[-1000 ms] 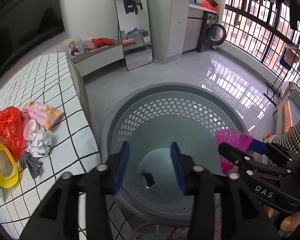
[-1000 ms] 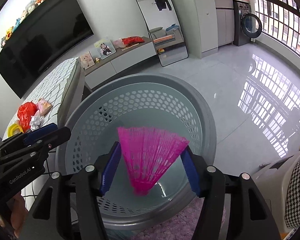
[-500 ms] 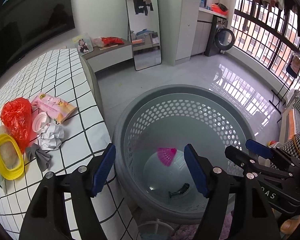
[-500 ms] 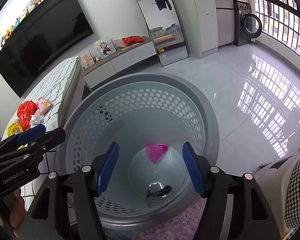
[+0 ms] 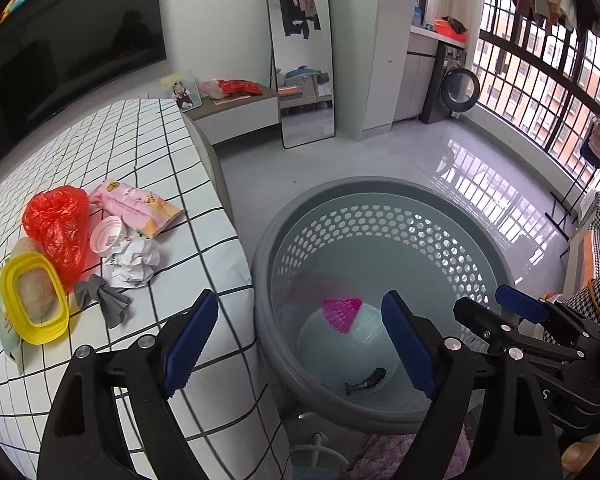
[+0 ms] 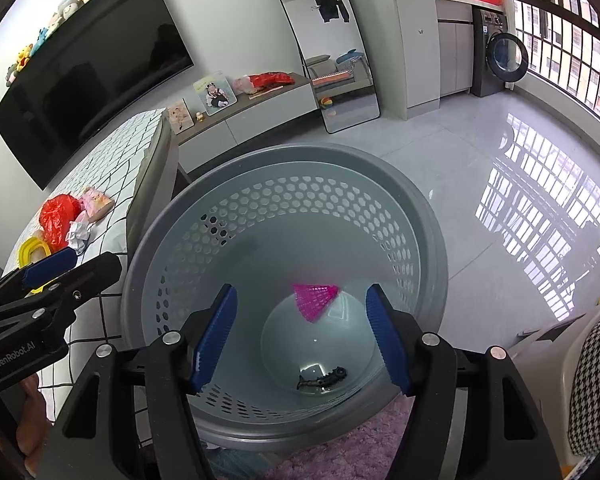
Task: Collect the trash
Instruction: 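Move both tools back toward the trash on the bed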
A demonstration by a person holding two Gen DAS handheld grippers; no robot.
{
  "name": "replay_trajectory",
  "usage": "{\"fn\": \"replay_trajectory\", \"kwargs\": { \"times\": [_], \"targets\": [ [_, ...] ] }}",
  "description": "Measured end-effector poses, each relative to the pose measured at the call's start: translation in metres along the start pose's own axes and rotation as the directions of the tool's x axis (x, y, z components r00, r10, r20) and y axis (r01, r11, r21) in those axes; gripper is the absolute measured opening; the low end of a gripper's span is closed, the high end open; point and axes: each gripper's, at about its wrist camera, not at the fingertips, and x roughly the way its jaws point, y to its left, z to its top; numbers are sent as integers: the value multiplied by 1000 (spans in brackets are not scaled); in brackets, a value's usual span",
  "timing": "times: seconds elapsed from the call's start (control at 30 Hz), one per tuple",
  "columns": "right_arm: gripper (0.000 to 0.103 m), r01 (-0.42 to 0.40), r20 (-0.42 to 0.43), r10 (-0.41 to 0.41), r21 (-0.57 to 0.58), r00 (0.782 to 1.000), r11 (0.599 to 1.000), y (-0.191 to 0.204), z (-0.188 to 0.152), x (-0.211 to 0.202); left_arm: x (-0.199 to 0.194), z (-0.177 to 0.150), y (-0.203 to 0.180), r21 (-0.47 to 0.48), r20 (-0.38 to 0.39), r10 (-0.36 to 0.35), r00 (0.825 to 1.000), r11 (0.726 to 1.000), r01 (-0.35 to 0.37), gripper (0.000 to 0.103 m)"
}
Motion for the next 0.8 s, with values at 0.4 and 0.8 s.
{"fn": "replay_trajectory", "kwargs": {
  "times": [0.4, 0.8],
  "targets": [
    [67, -29, 17, 30, -62, 999, 998, 32, -2, -9, -28, -13, 33, -67, 43, 48, 998, 997, -45, 86],
    [70, -87, 19, 91, -140, 996, 986, 74, -2, -5, -58, -35, 89, -174, 62, 157, 986, 974, -144, 87]
  ]
}}
